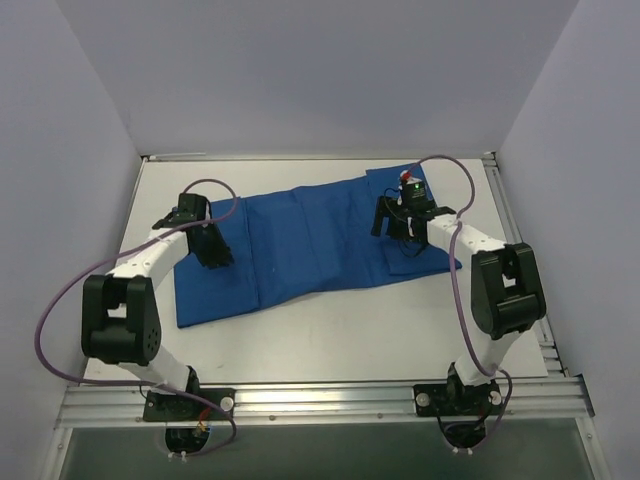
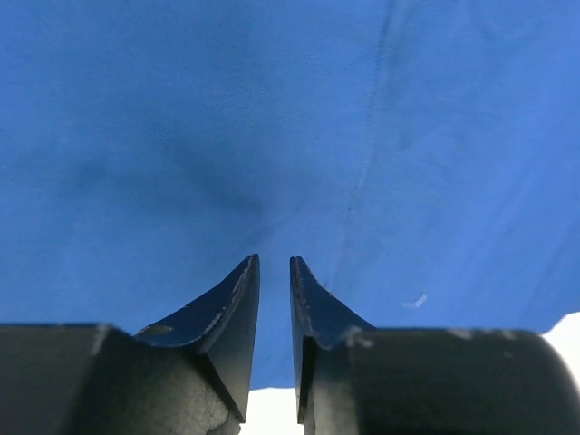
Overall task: Open and lay out the surgical kit
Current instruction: Open the surgical kit at the center of the board.
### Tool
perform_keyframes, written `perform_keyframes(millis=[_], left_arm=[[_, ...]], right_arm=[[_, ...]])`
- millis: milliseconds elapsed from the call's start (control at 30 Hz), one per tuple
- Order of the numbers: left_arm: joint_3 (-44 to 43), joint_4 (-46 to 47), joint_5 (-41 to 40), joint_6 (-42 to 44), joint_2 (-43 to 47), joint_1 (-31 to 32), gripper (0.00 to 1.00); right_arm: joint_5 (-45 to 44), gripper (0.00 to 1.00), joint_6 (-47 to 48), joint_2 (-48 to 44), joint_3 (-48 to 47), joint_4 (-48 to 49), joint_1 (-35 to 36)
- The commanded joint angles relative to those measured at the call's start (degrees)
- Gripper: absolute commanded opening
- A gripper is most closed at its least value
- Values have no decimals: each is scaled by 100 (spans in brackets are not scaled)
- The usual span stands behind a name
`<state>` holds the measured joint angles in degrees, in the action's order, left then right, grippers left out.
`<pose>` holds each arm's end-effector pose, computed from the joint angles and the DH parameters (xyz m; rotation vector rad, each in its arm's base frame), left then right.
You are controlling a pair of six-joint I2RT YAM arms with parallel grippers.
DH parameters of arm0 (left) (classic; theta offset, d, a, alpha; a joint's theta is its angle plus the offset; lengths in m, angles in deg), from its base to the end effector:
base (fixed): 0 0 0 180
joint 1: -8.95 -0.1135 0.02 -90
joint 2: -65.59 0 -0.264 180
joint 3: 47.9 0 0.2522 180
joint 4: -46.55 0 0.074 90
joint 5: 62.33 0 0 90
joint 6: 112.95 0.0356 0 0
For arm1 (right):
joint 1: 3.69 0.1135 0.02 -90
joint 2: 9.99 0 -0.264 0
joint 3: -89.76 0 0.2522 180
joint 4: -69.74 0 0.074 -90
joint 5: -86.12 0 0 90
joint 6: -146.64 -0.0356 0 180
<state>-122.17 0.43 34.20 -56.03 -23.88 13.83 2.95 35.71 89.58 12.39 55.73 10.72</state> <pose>0.3119 -0.0307 0.2154 -0.6152 2.6098 -0.3675 0.3724 0.1001 0.2139 0.0596 2.2377 0.4717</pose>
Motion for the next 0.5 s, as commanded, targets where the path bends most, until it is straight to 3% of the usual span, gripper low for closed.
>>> perform_keyframes(millis=[0, 167, 267, 467], left_arm=[[-373, 318, -98, -172, -359, 39, 29], [-1059, -139, -178, -164, -1475, -31, 27], [-1454, -297, -222, -102, -2003, -58, 27], [-2569, -780, -108, 91, -3031, -172, 28]], right_arm=[[-261, 84, 142, 1, -116, -212, 61], [-489, 83, -60, 19, 33, -186, 53], [-499, 75, -227, -60, 340, -37, 53], [-402, 75, -605, -183, 947, 306, 53]])
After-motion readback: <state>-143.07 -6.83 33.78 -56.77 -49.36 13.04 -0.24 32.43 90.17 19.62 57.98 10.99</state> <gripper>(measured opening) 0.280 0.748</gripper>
